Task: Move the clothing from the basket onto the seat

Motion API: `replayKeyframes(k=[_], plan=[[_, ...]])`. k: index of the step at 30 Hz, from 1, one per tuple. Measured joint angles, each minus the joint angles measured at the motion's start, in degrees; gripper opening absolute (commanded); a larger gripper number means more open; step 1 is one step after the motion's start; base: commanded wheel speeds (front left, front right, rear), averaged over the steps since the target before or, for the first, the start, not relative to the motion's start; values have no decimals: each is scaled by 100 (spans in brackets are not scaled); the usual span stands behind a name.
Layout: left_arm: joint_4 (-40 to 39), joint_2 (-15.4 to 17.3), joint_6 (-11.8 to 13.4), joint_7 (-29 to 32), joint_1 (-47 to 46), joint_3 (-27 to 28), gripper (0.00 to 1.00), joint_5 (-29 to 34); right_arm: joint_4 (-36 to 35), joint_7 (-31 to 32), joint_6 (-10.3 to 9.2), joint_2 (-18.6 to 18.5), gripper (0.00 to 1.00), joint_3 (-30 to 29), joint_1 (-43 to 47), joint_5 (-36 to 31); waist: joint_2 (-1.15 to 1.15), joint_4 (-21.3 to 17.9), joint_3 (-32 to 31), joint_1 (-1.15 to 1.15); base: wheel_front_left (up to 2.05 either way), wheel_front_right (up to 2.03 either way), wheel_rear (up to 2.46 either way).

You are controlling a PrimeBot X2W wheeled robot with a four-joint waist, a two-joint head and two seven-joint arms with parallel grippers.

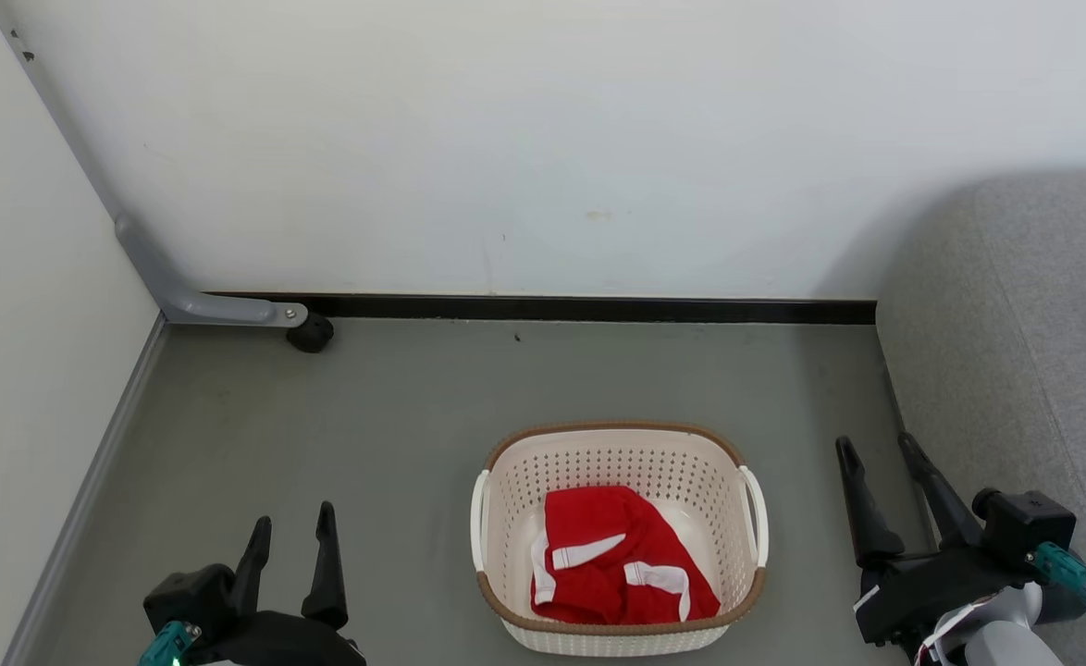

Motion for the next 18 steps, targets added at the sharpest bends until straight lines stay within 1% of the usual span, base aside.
replayKeyframes(k=[18], plan=[[-227, 1, -8, 0, 164, 178, 100, 171, -167, 0, 0, 34, 100, -1, 98, -29, 0, -125, 75, 0, 0, 0, 0]])
